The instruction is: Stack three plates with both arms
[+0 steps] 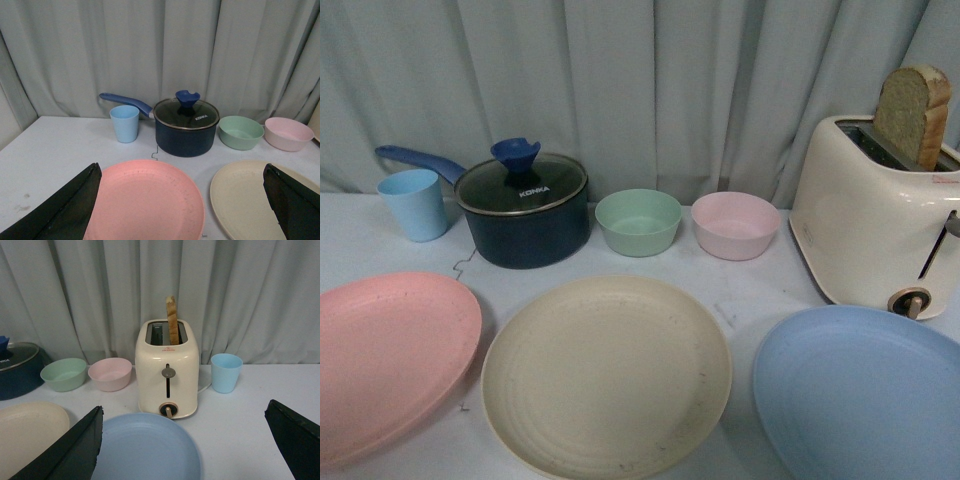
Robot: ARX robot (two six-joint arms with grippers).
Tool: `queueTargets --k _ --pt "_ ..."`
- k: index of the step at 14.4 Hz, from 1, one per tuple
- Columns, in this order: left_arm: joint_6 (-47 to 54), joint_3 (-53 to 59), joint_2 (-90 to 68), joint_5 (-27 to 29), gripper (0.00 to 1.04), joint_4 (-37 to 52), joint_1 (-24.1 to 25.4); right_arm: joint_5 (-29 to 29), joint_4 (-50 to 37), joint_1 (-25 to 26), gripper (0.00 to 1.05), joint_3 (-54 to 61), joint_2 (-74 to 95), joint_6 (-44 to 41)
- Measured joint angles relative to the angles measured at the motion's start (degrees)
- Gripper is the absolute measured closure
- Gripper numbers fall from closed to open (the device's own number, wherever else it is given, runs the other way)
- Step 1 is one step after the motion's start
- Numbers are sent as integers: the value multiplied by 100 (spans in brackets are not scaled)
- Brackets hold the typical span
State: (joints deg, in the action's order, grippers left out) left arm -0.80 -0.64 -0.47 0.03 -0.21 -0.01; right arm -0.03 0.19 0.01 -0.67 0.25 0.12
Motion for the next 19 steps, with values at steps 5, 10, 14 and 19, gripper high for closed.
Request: queueTargets --k 5,10,14,19 --pt "0 0 0 0 7 0 0 0 0 0 6 0 0 0" --pt "0 0 0 0 7 0 0 0 0 0 6 0 0 0" --pt "0 0 0 0 7 0 0 0 0 0 6 0 0 0" --pt "0 0 0 0 7 0 0 0 0 0 6 0 0 0"
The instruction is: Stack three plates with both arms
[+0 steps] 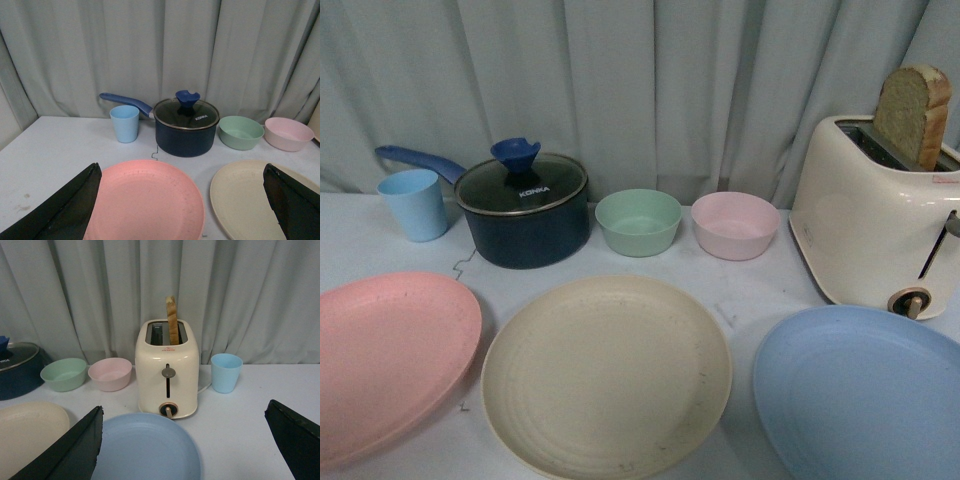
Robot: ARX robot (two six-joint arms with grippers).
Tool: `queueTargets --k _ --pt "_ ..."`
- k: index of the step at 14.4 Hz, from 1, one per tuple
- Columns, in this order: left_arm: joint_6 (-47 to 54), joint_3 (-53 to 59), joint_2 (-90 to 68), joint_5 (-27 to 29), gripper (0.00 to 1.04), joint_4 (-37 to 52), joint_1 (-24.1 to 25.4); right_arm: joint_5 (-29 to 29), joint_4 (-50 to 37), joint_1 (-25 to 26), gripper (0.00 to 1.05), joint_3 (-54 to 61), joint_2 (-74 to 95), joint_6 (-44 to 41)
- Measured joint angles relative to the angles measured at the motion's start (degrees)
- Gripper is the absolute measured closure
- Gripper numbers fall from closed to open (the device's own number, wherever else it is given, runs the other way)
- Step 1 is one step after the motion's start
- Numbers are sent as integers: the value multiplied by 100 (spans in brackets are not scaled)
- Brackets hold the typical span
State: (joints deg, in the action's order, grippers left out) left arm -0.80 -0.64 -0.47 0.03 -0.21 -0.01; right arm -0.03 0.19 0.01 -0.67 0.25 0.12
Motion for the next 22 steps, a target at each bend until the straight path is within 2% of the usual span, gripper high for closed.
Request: queueTargets --k 2,3,4,5,6,8,10,12,14,15,18,22 --pt "0 0 0 0 7 0 0 0 2 0 6 0 0 0" --pt "-125 -118 -94 380 7 -450 -114 0 2 0 6 0 0 0" --pt "-820 -732 -1099 1777 7 -1676 -723 -15 2 0 6 0 0 7" --pt "-1445 -1047 -1733 2546 7 -2068 -691 26 -7 0 6 0 0 -2" --pt "-1864 -1093 -1845 3102 7 -2031 -444 -13 11 4 6 0 0 0" --pt "-1928 -1353 -2214 2564 7 -1187 195 0 2 0 6 0 0 -2" --pt "-1491 -1425 -3195 1637 7 68 1062 0 7 0 6 0 0 -2" --pt "-872 -1749 -5051 525 7 1847 1969 0 4 0 6 0 0 0" --pt "-330 -2369 -6966 -459 7 3252 2509 -2 4 0 6 0 0 0" --pt "-39 -2695 -7858 -855 7 3641 2695 0 4 0 6 0 0 -2" --pt "466 -3547 -10000 -1215 7 3775 3025 0 4 0 6 0 0 0" --pt "682 -3840 -10977 -1272 7 4063 2732 0 4 0 6 0 0 -2"
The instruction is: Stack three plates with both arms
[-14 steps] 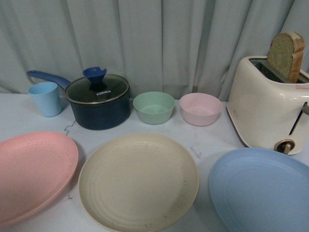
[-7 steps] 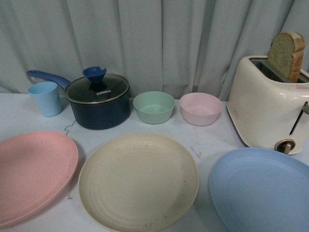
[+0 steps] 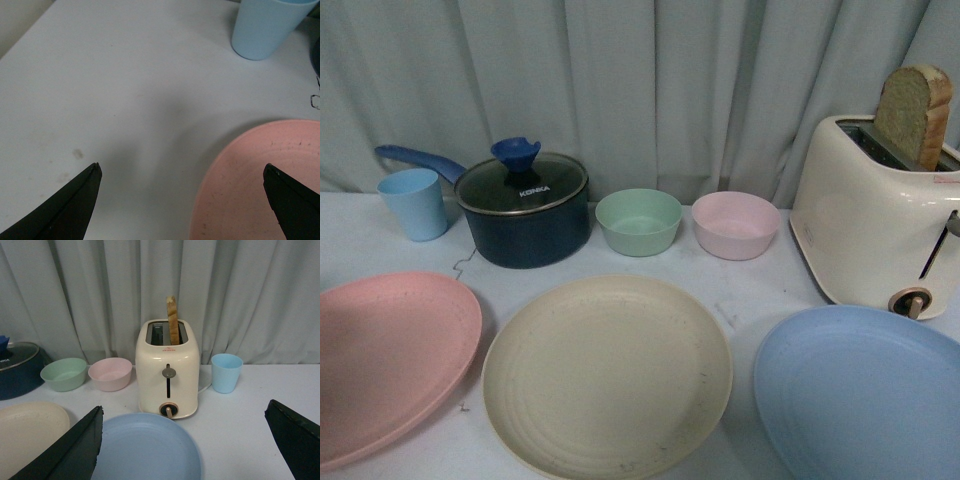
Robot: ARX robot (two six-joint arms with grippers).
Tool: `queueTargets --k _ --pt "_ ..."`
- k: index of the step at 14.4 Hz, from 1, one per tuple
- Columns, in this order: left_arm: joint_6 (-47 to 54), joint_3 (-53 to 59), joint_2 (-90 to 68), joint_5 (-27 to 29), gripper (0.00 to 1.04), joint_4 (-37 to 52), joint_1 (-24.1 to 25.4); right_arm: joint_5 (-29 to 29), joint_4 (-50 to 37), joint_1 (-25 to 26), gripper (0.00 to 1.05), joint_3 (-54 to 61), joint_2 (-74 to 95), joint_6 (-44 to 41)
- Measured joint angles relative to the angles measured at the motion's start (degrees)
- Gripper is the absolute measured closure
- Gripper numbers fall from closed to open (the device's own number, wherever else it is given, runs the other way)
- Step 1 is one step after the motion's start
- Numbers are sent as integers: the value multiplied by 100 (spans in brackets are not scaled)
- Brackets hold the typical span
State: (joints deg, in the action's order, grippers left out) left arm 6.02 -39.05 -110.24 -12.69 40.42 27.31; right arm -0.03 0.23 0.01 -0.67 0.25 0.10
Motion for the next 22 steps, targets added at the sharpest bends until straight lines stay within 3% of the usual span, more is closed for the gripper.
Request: queueTargets --k 12,20,22 --pt "-299 74 -1281 107 7 975 0 0 0 0 6 0 0 0" --pt "-260 90 -1403 48 93 1062 -57 0 0 0 6 0 0 0" --pt "-341 83 -1132 -111 102 868 -11 0 -2 0 6 0 0 0"
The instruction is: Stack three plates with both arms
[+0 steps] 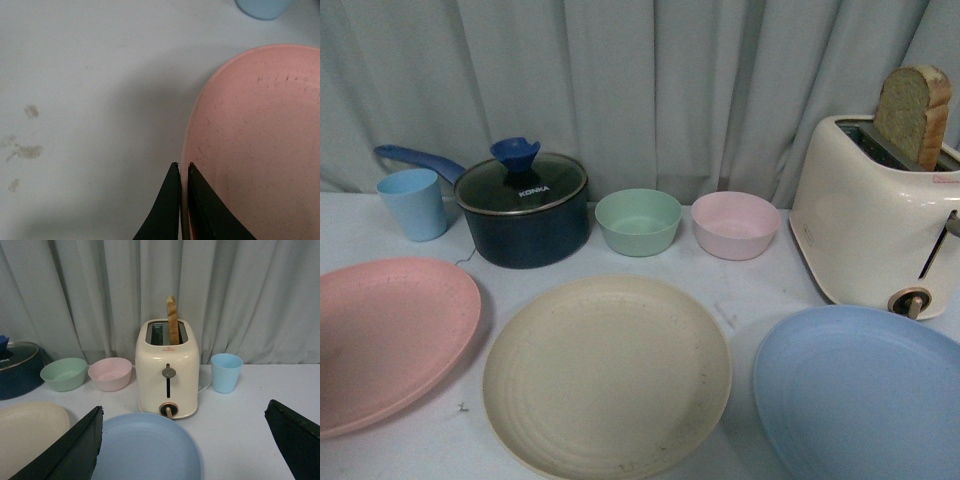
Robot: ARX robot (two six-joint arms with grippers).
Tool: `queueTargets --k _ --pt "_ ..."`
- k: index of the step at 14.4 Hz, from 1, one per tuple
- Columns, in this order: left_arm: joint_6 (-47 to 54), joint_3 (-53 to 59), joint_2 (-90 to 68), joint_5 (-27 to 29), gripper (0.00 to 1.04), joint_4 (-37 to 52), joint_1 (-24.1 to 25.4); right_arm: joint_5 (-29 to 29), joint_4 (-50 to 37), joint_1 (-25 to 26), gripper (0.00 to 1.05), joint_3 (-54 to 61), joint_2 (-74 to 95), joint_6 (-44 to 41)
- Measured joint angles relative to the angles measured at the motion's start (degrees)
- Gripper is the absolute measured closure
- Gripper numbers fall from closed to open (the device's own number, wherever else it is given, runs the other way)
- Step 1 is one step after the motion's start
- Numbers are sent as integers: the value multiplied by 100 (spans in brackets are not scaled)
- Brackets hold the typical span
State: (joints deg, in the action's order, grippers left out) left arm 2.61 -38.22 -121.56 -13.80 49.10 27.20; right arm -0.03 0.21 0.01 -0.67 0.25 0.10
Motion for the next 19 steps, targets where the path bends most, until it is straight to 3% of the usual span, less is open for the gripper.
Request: queueTargets --k 5,9,11,15,16,19 --pt "448 116 1631 -369 102 -973 79 0 2 0 6 0 0 0" --pt "610 426 3069 -907 102 -1436 -278 0 2 0 6 0 0 2" --pt "317 540 3377 -796 102 -1327 -754 0 2 0 6 0 0 0" --pt "-138 592 2597 -118 102 -898 -2535 0 2 0 6 0 0 0" --pt "-236 549 2308 63 102 -772 -2806 0 2 0 6 0 0 0" --pt "-369 428 2070 256 102 -656 -3023 0 2 0 6 0 0 0"
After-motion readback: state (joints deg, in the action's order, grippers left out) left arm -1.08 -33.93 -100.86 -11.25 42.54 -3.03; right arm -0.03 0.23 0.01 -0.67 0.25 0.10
